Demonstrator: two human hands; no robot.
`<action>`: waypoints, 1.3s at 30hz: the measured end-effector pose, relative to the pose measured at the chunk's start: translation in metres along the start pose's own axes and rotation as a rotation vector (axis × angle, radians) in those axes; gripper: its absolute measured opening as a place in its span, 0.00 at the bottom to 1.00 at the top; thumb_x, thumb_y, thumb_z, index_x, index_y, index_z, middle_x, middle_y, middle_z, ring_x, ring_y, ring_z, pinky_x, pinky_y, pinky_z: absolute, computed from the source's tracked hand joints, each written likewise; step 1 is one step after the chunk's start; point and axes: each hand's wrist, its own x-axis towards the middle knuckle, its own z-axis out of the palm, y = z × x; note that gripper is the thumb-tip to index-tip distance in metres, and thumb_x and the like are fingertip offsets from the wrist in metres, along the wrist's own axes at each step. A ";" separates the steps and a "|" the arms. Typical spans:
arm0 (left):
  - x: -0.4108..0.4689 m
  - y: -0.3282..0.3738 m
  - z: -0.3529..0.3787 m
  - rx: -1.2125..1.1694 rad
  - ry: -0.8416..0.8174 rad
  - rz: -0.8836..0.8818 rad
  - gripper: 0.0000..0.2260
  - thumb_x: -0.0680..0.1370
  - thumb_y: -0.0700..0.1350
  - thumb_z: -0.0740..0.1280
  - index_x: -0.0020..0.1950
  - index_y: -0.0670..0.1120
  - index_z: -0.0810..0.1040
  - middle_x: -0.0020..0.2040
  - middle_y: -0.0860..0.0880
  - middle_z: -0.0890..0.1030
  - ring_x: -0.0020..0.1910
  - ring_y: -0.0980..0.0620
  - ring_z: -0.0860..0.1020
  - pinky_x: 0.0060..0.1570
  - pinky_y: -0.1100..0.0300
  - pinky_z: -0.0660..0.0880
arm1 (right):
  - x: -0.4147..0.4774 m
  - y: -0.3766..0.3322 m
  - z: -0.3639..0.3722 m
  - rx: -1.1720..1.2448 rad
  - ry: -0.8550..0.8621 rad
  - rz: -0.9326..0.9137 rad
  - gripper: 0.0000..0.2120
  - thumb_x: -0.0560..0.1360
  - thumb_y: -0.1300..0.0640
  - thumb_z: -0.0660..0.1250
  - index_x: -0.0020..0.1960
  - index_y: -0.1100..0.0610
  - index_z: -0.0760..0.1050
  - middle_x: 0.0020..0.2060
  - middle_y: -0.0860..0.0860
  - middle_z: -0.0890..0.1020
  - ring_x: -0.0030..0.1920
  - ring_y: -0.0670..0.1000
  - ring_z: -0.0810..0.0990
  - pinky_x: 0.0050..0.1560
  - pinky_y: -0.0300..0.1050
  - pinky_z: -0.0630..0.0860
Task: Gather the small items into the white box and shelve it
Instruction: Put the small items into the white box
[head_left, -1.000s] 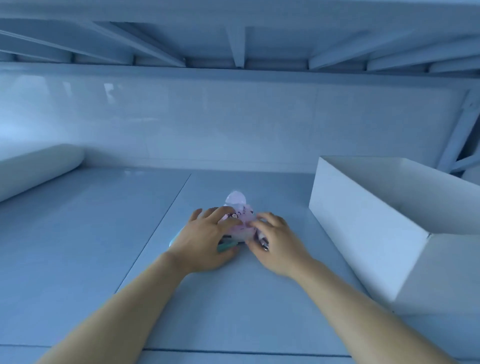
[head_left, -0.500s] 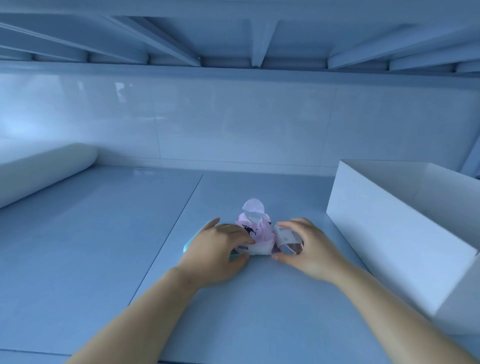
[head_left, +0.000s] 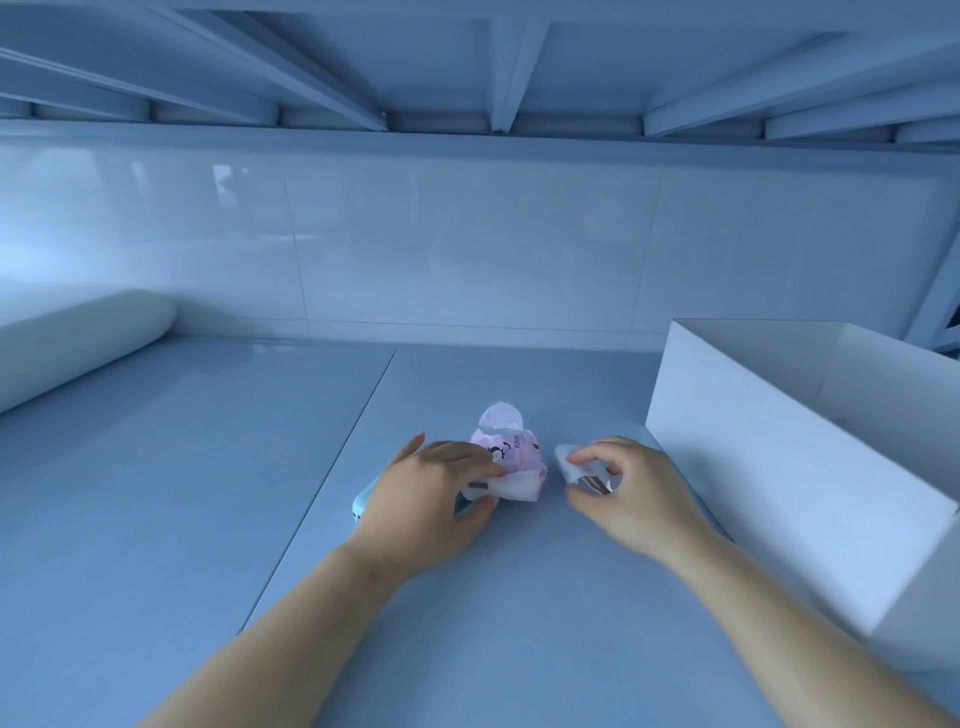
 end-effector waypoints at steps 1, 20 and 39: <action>0.001 0.000 -0.001 0.004 0.001 0.001 0.11 0.72 0.45 0.67 0.53 0.56 0.79 0.51 0.57 0.81 0.51 0.54 0.78 0.64 0.50 0.62 | 0.000 -0.001 0.000 0.015 0.028 0.013 0.11 0.66 0.53 0.71 0.48 0.48 0.79 0.46 0.41 0.78 0.42 0.41 0.75 0.37 0.31 0.67; 0.038 0.045 -0.046 -0.063 0.357 0.105 0.12 0.68 0.44 0.65 0.48 0.54 0.81 0.40 0.58 0.81 0.32 0.53 0.72 0.26 0.59 0.73 | -0.020 -0.054 -0.065 -0.010 0.409 -0.210 0.04 0.66 0.58 0.71 0.39 0.49 0.80 0.32 0.38 0.80 0.39 0.37 0.78 0.38 0.31 0.73; 0.093 0.253 0.026 -0.103 0.396 0.239 0.15 0.67 0.39 0.71 0.48 0.57 0.80 0.43 0.57 0.82 0.36 0.49 0.78 0.24 0.55 0.74 | -0.076 0.051 -0.239 -0.172 0.548 -0.215 0.01 0.66 0.60 0.70 0.36 0.57 0.79 0.34 0.50 0.83 0.36 0.51 0.80 0.36 0.47 0.77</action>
